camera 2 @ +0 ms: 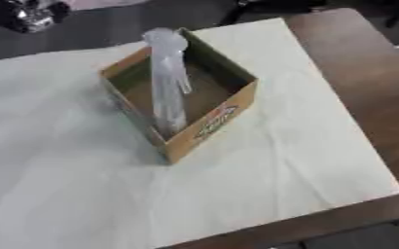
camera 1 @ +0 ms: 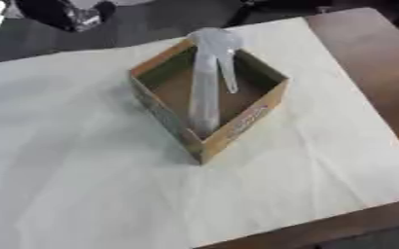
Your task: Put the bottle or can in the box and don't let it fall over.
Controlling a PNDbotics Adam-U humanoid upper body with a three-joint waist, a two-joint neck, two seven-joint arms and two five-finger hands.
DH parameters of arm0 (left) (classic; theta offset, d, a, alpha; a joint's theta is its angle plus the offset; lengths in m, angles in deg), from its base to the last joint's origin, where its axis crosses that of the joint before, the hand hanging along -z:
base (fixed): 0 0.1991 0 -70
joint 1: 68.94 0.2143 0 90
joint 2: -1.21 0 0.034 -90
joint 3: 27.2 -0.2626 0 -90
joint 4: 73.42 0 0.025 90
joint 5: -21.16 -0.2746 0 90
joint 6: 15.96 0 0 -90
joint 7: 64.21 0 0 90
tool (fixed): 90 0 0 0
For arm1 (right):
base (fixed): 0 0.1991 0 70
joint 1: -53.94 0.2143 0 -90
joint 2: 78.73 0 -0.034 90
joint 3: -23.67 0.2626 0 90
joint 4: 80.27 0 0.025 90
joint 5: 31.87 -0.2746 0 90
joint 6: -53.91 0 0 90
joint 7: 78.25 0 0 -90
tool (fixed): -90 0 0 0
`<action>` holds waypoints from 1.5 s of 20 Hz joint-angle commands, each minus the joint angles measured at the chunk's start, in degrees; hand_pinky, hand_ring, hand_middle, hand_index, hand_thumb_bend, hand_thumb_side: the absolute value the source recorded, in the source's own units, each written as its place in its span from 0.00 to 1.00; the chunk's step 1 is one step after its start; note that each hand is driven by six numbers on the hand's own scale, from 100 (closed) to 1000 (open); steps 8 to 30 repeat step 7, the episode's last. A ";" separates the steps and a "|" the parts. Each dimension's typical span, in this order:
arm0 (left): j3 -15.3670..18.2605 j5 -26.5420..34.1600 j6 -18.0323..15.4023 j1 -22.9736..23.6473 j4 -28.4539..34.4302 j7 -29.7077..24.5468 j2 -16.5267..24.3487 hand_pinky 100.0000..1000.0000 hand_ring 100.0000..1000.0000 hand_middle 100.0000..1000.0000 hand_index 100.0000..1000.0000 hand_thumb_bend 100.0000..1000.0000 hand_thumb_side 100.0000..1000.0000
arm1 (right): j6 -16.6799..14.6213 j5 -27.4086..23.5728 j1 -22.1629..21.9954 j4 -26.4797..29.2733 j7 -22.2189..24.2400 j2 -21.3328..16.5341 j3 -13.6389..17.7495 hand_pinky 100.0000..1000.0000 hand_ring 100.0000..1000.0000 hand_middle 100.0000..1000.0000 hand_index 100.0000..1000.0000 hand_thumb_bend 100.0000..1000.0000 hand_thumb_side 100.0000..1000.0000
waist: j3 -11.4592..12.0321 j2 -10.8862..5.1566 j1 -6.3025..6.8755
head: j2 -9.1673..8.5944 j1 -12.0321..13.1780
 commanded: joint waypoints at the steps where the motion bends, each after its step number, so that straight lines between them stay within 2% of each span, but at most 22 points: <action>1: 5.81 3.38 -6.96 1.60 4.89 -7.12 3.50 0.64 0.82 0.71 0.88 0.00 0.55 | -0.67 -0.66 -0.19 0.67 -0.59 -2.96 0.36 0.70 1.00 0.88 0.97 0.00 0.32 | 0.59 -1.64 -0.99 | 0.57 -2.55; 7: 14.17 9.10 -1.24 9.69 13.80 -1.40 5.19 0.61 0.83 0.71 0.91 0.00 0.54 | -1.82 -1.27 -0.37 0.78 -1.02 -4.96 -0.35 0.70 1.00 0.88 0.96 0.00 0.27 | 3.02 -3.07 -2.81 | 1.39 -5.03; 30: 14.17 9.10 -1.24 9.69 13.80 -1.40 5.19 0.61 0.83 0.71 0.91 0.00 0.54 | -1.82 -1.27 -0.37 0.78 -1.02 -4.96 -0.35 0.70 1.00 0.88 0.96 0.00 0.27 | 3.02 -3.07 -2.81 | 1.39 -5.03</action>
